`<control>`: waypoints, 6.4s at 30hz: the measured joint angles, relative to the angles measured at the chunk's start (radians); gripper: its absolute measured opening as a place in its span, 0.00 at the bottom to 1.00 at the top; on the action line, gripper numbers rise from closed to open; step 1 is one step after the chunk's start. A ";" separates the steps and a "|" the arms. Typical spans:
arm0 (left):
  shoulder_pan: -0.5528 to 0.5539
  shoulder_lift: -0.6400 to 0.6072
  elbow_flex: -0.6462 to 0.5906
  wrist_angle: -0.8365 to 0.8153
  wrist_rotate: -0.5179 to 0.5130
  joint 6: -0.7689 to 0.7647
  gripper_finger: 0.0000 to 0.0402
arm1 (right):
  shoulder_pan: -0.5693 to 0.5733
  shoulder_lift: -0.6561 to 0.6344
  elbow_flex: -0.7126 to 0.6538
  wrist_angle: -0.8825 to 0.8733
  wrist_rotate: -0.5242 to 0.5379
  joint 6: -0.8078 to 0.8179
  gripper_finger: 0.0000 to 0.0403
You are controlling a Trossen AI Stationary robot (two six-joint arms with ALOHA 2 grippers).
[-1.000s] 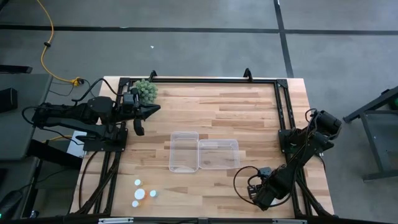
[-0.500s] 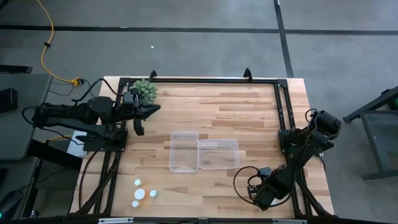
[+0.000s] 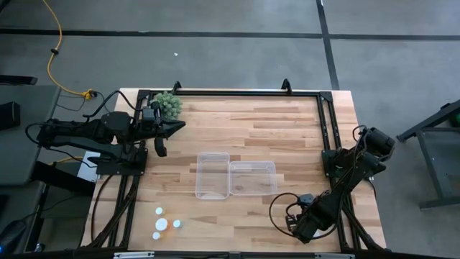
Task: Pick and place medicine bottles into bin by pill shape (circle, oval)
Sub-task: Put the top right blue pill bottle into the right transparent bin, then put the large orange pill bottle into the right transparent bin
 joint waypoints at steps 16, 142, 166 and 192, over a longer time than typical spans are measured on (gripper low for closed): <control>0.000 0.000 0.000 0.000 0.000 0.000 0.00 | -0.005 -0.158 0.000 -0.062 0.079 -0.033 0.24; 0.000 0.000 0.000 -0.001 0.000 0.053 0.00 | -0.684 0.203 0.300 -0.310 0.142 -1.908 0.68; 0.000 0.000 0.000 -0.002 0.001 0.051 0.00 | -0.633 -0.583 -0.332 0.899 0.574 -1.773 0.69; 0.000 0.004 0.000 -0.009 0.012 0.052 0.15 | -0.672 -0.641 -0.386 1.149 0.516 -2.027 0.52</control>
